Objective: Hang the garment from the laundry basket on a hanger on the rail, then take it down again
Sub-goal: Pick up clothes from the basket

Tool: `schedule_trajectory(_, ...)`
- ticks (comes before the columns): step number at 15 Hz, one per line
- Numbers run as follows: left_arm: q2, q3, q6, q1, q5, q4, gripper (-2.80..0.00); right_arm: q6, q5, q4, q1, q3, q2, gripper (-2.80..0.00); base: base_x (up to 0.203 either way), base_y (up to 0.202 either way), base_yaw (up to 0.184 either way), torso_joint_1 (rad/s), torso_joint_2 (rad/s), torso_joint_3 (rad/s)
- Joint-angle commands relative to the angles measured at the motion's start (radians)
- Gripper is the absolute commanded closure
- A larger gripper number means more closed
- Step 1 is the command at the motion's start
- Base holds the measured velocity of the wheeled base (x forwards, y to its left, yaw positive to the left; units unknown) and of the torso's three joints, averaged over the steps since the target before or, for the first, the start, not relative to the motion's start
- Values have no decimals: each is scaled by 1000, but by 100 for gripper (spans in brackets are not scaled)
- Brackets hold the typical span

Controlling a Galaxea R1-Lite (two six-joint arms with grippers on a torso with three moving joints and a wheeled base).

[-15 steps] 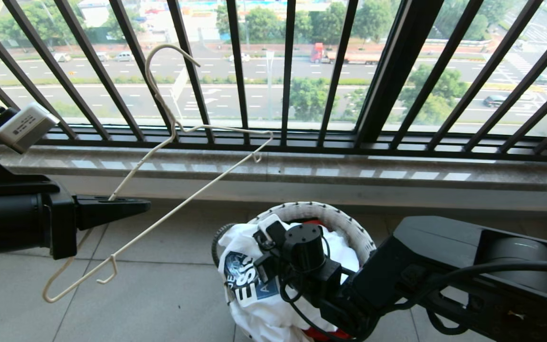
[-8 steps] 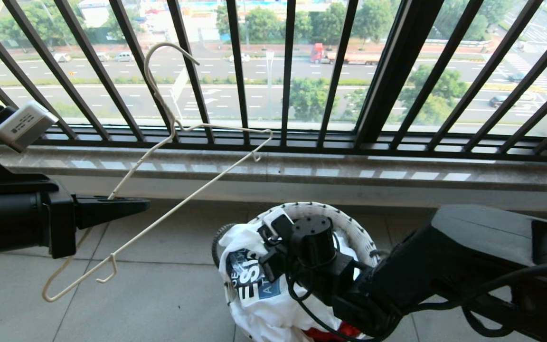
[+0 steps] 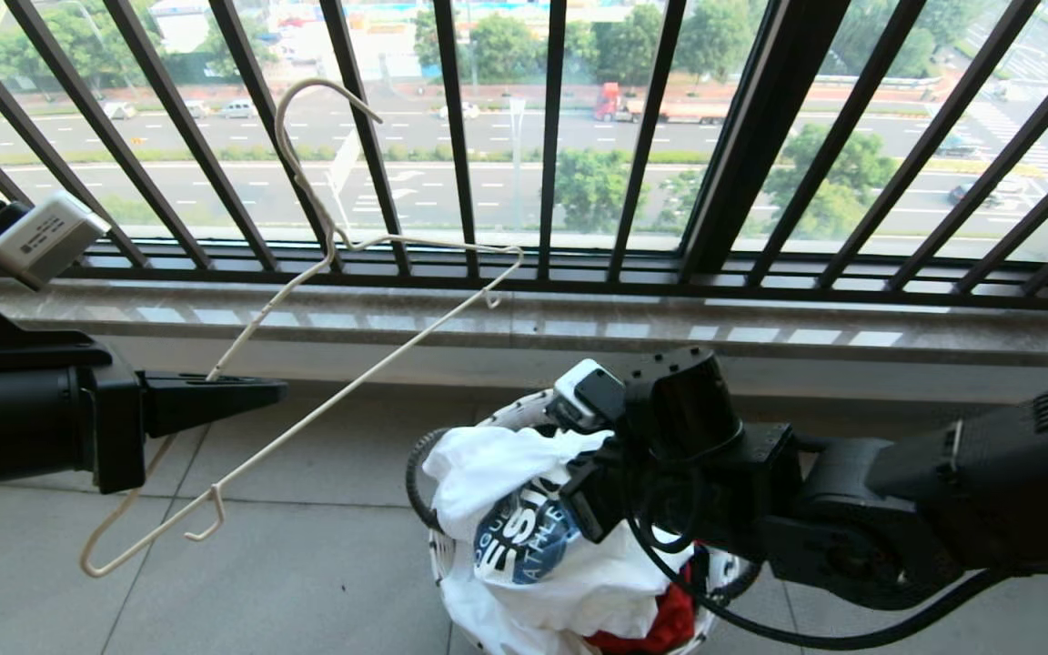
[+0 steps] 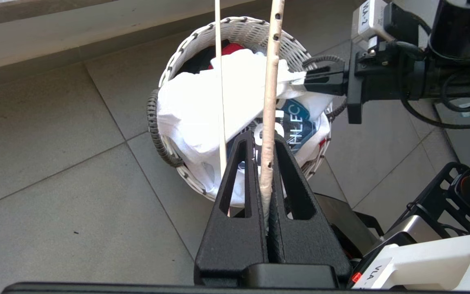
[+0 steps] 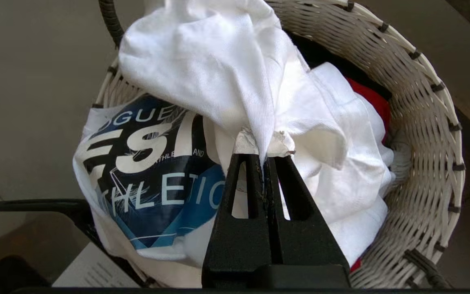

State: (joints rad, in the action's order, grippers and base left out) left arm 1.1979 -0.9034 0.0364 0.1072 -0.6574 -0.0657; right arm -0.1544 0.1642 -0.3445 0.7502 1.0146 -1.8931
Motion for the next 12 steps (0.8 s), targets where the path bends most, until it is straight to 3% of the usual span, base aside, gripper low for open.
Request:
schedule_trajectory(1,0,0,0,0,-4,0,0,-22,1,233,-23,8,151,0,0,0,0,0,0,0)
schedule_trajectory(3,0,0,0,0,-4,0,0,-38,0,336,-41,35,169,0,0,0,0,0,0,0)
schedule_trajectory(9,0,0,0,0,-4,0,0,-49,1,422,-79,43,233,0,0,0,0,0,0,0)
schedule_trajectory(12,-1,0,0,0,-4,0,0,-83,2,546,-108,45,271,0,0,0,0,0,0,0)
